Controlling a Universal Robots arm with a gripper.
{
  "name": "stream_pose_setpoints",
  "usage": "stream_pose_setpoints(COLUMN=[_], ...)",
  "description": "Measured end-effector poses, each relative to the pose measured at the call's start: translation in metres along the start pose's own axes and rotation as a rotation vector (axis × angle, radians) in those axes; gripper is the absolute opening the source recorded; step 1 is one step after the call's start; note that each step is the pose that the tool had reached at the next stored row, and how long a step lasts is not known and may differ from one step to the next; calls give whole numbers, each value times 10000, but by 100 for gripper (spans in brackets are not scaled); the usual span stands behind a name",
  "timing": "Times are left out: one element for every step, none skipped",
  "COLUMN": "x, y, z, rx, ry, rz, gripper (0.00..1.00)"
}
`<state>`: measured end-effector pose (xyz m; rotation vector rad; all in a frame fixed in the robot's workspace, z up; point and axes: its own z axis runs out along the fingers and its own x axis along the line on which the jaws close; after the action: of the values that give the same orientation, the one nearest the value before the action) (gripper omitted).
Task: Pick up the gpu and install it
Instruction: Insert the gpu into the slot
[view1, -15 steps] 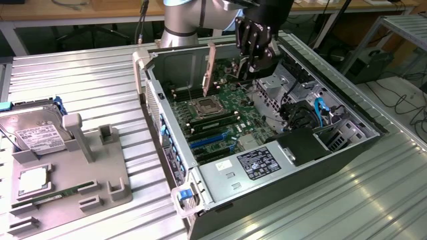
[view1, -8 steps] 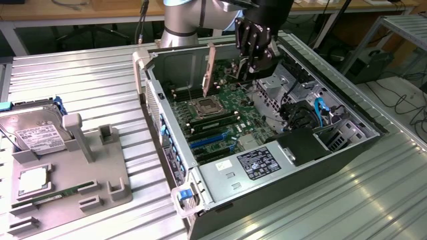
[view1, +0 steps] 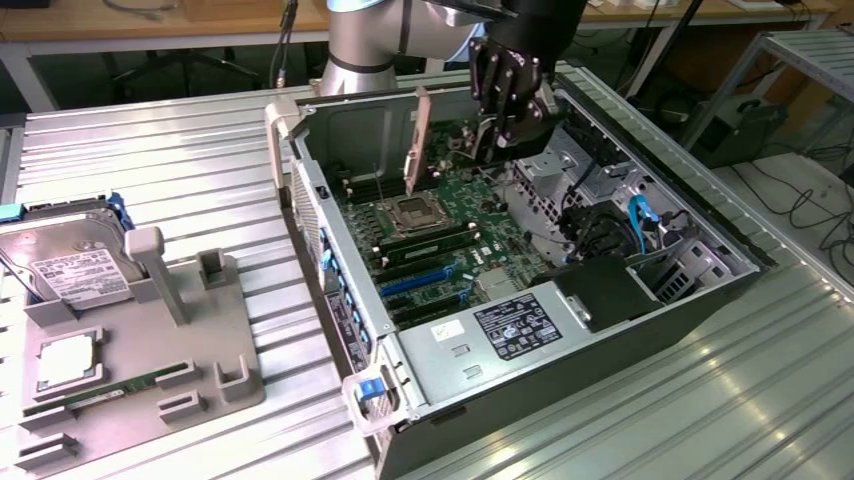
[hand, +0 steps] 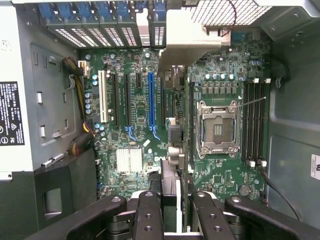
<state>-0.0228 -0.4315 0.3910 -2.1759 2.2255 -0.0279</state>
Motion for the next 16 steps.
stream_pose_setpoints(x=[0, 0, 0, 0, 0, 0, 0, 0, 0, 0, 0, 0, 0, 0, 0, 0], y=[0, 2, 3, 3, 4, 5, 5, 6, 6, 7, 8, 8, 9, 10, 11, 11], z=[3, 7, 9, 11, 13, 15, 17, 19, 21, 23, 25, 27, 29, 31, 33, 36], rx=[0, 0, 0, 0, 0, 0, 0, 0, 0, 0, 0, 0, 0, 0, -1, 0], ry=[-1, -3, -5, -6, -6, -7, -8, -9, -9, -10, -10, -10, -11, -11, -12, -13], rz=[-4, -11, -14, -17, -20, -23, -25, -27, -30, -32, -35, -37, -39, -42, -44, -46], gripper=[28, 28, 28, 28, 28, 28, 28, 28, 28, 28, 28, 28, 28, 28, 28, 28])
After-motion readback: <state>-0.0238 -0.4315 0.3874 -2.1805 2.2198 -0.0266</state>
